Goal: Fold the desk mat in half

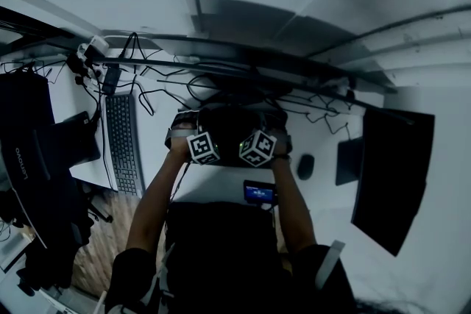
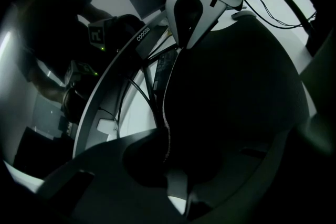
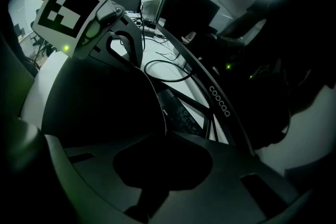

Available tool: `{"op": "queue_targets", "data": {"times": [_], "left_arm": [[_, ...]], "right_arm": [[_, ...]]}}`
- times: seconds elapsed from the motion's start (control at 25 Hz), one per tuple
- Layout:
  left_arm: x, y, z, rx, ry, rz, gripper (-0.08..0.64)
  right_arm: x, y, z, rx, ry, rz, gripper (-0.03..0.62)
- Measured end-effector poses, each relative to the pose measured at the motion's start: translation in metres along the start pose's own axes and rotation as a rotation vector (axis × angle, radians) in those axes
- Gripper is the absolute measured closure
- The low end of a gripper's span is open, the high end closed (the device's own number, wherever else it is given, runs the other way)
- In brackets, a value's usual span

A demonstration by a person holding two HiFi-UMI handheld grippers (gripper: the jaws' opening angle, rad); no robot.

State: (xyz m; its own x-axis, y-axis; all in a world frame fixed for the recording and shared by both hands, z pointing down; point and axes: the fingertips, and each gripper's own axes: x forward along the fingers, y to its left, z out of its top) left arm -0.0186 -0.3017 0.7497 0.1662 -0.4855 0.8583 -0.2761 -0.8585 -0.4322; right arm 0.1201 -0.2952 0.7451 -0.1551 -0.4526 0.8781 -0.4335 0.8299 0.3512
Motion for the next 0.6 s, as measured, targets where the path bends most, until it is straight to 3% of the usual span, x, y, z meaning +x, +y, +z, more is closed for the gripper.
{"op": "queue_targets", "data": {"times": [0.24,0.6], "left_arm": [[0.01,0.005,-0.006,0.022,0.028,0.042,0.528],[0.012,0.013,-0.008,-0.01,0.038,0.099,0.492]], "right_arm": [[0.006,-0.004,0.002,-0.004,0.01,-0.014,0.574],[0.015,-0.006,-0.001,0.04,0.024,-0.026,0.551]]}}
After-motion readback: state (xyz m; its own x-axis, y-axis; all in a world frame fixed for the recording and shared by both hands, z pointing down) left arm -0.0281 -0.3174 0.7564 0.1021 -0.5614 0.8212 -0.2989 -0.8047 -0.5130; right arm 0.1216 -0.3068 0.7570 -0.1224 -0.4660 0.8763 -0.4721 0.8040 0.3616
